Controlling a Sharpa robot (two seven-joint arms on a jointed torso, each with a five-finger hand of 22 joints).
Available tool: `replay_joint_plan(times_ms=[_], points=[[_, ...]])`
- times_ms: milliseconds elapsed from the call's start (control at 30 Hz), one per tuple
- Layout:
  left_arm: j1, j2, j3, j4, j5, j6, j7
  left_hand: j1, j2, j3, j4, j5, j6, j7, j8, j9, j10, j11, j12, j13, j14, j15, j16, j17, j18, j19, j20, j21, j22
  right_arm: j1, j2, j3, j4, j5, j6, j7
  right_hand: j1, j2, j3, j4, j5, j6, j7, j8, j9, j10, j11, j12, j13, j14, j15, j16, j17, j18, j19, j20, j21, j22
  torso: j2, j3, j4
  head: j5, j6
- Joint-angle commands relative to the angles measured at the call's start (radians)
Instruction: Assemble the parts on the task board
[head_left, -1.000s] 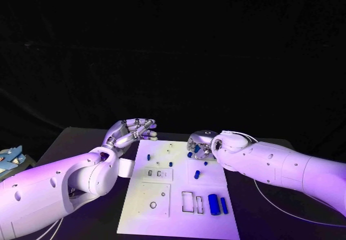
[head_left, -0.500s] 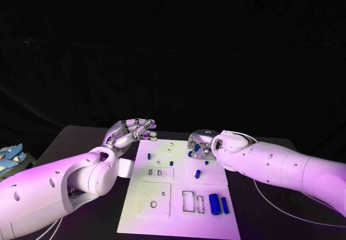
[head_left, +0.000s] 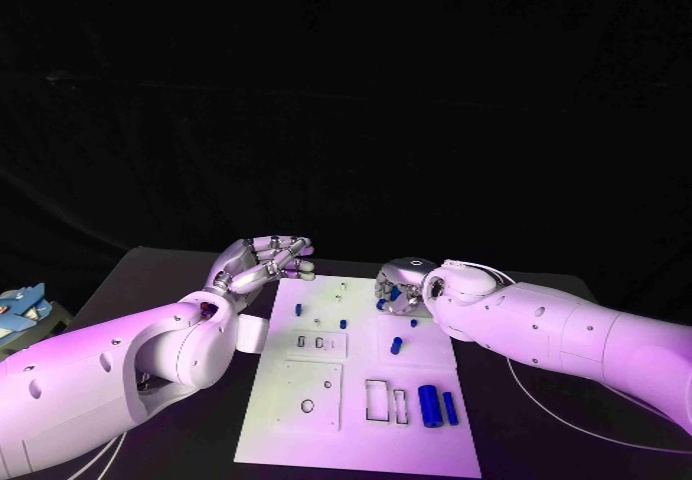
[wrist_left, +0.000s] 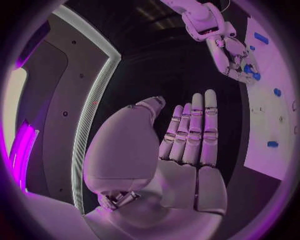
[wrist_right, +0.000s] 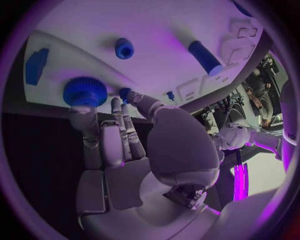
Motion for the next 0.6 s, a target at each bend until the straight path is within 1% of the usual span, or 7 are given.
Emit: replay_joint_plan(times_ms=[33,267,333,467,600], points=[[0.002,0.002,0.001,0.001,0.003,0.019,0.0,-0.007,0.002,0.005,-0.003,-0.005,-0.006,0.008,-0.006,-0.001,-0.003,0.001,-0.006,0.0,-0.009,0.0,-0.002,0.001,0.008,0.0,0.004,0.003,0.001,-0.003,0.002,0.0,-0.002,0.0,0.03,0.003,0.0,0.005,0.008,0.0,-0.006,0.007,0.002,0.007,0.001,0.01,0.0,0.006,0.001,0.03,0.006,0.003,0.001,-0.012,0.004,-0.002,0.005,0.001,0.002,-0.0007,-0.0027,0.001,-0.003],[0.002,0.003,0.001,-0.001,0.003,0.02,-0.002,-0.007,0.002,0.005,-0.003,-0.005,-0.006,0.008,-0.006,-0.001,-0.003,0.001,-0.006,0.0,-0.009,0.0,-0.002,0.001,0.008,0.0,0.004,0.003,0.001,-0.007,0.004,0.0,-0.004,0.001,0.031,0.005,0.004,0.01,0.014,0.001,-0.005,0.016,-0.001,0.011,0.005,0.016,-0.003,0.011,0.002,0.03,0.004,0.007,0.002,-0.012,0.004,-0.004,0.009,0.006,0.002,-0.0001,-0.0007,0.0,-0.004],[0.002,0.003,0.001,-0.001,0.003,0.02,-0.003,-0.007,0.003,0.006,-0.004,-0.005,-0.006,0.009,-0.006,-0.001,-0.004,0.001,-0.006,0.0,-0.009,0.0,-0.002,0.002,0.008,-0.001,0.004,0.004,0.001,-0.007,0.004,0.0,-0.004,0.001,0.03,0.004,0.009,0.016,0.02,0.001,-0.008,0.022,-0.003,0.015,0.008,0.025,-0.005,0.016,0.003,0.031,0.001,0.012,0.008,-0.013,0.005,-0.005,0.015,0.015,0.003,-0.0006,-0.0002,-0.001,-0.004],[0.002,0.003,0.001,-0.002,0.003,0.02,-0.006,-0.007,0.003,0.006,-0.004,-0.005,-0.007,0.009,-0.007,-0.001,-0.005,0.002,-0.006,0.0,-0.009,0.0,-0.003,0.002,0.008,-0.001,0.004,0.005,0.002,-0.008,0.005,0.0,-0.005,0.001,0.027,0.004,0.016,0.026,0.033,0.001,-0.03,0.028,-0.005,0.018,0.013,0.029,-0.007,0.019,0.003,0.031,-0.001,0.018,0.01,-0.014,0.007,-0.007,0.023,0.025,0.004,-0.0014,-0.0006,0.0,-0.005],[0.002,0.003,0.001,-0.002,0.003,0.021,-0.008,-0.006,0.006,0.008,-0.005,-0.005,-0.008,0.01,-0.008,-0.002,-0.007,0.003,-0.006,0.0,-0.009,0.001,-0.004,0.004,0.008,-0.002,0.004,0.007,0.003,-0.009,0.005,0.0,-0.006,0.002,0.009,-0.001,0.014,0.037,0.04,0.008,-0.039,0.036,-0.007,0.024,0.019,0.037,-0.01,0.024,0.004,0.031,-0.002,0.021,0.01,-0.014,0.006,-0.009,0.026,0.03,0.005,-0.0012,-0.001,0.001,-0.006]])
